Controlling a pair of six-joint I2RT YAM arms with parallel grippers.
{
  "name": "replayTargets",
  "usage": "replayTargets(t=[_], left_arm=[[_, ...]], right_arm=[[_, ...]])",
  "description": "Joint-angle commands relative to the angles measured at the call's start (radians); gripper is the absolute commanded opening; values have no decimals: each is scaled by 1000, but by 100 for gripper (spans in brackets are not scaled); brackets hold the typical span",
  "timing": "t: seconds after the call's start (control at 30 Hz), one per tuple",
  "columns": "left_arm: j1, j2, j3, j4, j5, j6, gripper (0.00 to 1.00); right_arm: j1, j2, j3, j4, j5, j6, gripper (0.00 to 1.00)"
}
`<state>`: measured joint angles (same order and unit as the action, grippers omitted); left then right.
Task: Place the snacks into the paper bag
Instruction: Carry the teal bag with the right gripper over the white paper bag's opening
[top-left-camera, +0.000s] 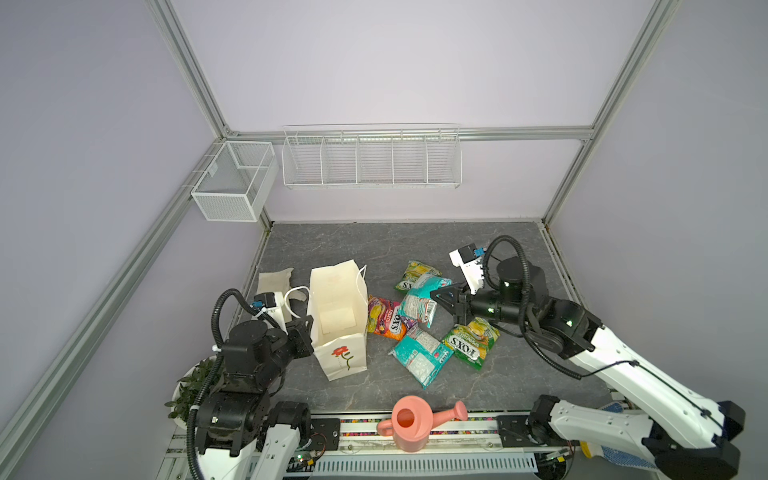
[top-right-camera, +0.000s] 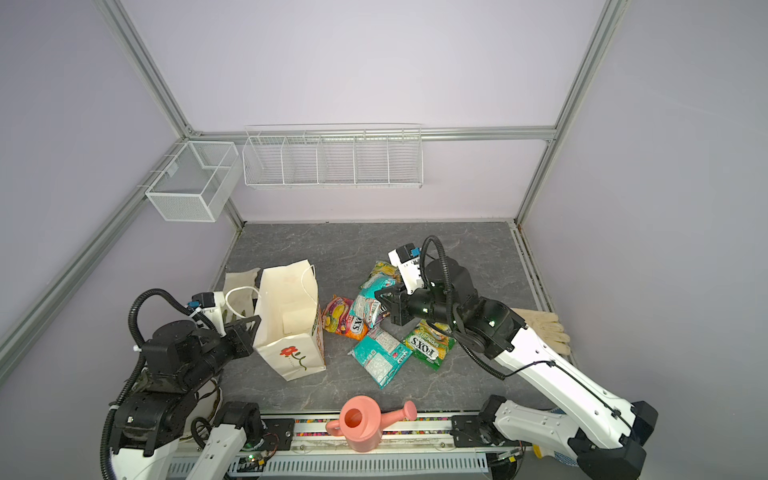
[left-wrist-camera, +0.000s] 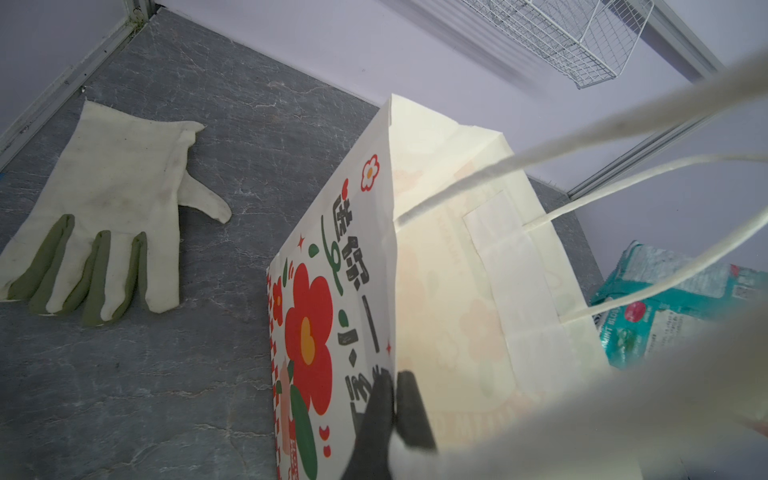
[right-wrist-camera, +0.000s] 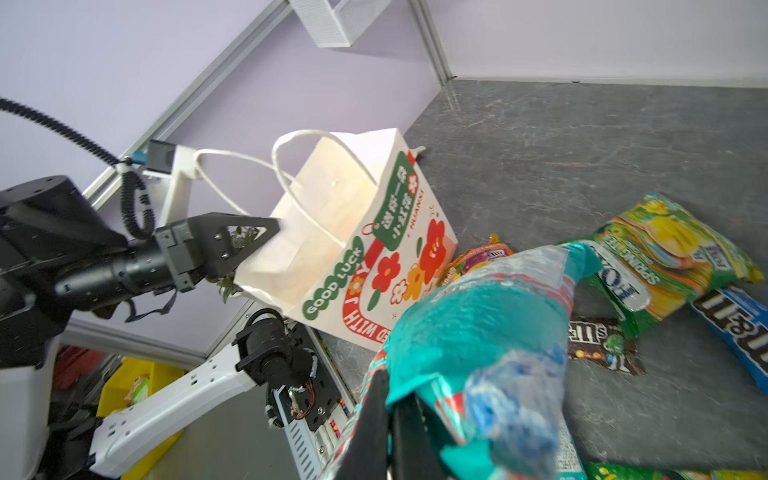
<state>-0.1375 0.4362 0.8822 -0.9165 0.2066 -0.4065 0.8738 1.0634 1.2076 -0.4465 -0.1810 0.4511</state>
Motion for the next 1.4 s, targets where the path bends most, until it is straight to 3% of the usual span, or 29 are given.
replayTargets(t=[0.0,0.83,1.13,1.37], left_arm=[[4,-7,-9,7,-4,13,0],[4,-3,-11,7,1,15,0],[3,-4,-11,7,0,15,0],[4,-4,-11,7,1,15,0]], right_arm=[[43,17,65,13,-28,-75,7],[231,189,379,5,-238,-252,7],[235,318,538,26,-215,-268,7],[234,474,721,-93,-121,-339,7]])
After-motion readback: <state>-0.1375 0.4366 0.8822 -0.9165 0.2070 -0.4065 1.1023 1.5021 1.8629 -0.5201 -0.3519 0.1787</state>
